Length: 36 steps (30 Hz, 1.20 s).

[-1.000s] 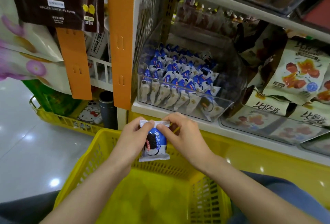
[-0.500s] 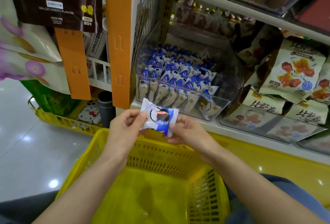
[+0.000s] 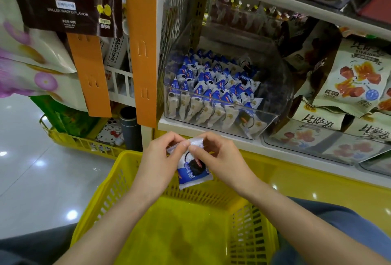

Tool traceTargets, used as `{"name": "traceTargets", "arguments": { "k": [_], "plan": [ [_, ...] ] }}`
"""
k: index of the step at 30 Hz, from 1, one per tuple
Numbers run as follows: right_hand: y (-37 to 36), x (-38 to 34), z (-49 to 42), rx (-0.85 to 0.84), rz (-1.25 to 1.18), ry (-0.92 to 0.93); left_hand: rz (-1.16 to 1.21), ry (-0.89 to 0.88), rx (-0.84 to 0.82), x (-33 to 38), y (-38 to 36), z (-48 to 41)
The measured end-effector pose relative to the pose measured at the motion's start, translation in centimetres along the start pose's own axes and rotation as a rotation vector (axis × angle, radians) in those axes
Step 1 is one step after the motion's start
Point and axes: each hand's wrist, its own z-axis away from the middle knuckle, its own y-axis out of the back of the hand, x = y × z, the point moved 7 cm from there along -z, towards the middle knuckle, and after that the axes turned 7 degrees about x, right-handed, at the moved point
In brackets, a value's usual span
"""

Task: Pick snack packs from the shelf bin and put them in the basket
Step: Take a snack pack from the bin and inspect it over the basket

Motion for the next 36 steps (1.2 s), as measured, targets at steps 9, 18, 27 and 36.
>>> {"name": "traceTargets", "arguments": {
  "k": [9, 18, 27, 36],
  "plan": [
    [0.6, -1.3, 0.3, 0.090, 0.292, 0.254, 0.199, 0.230, -0.094, -1.5, -1.1, 0.1],
    [3.7, -0.1, -1.2, 0.259, -0.099, -0.005, 0.062, 0.252, -0.018, -1.8, -0.4, 0.2],
    [0.9, -2.7, 0.6, 0.062, 0.247, 0.446, 0.648, 0.616, -0.045, -2.6, -1.2, 0.7],
    [0.6, 0.1, 0.3, 0.049, -0.209, -0.165, 0.444, 0.422, -0.022, -1.4, -0.7, 0.3]
  ]
}}
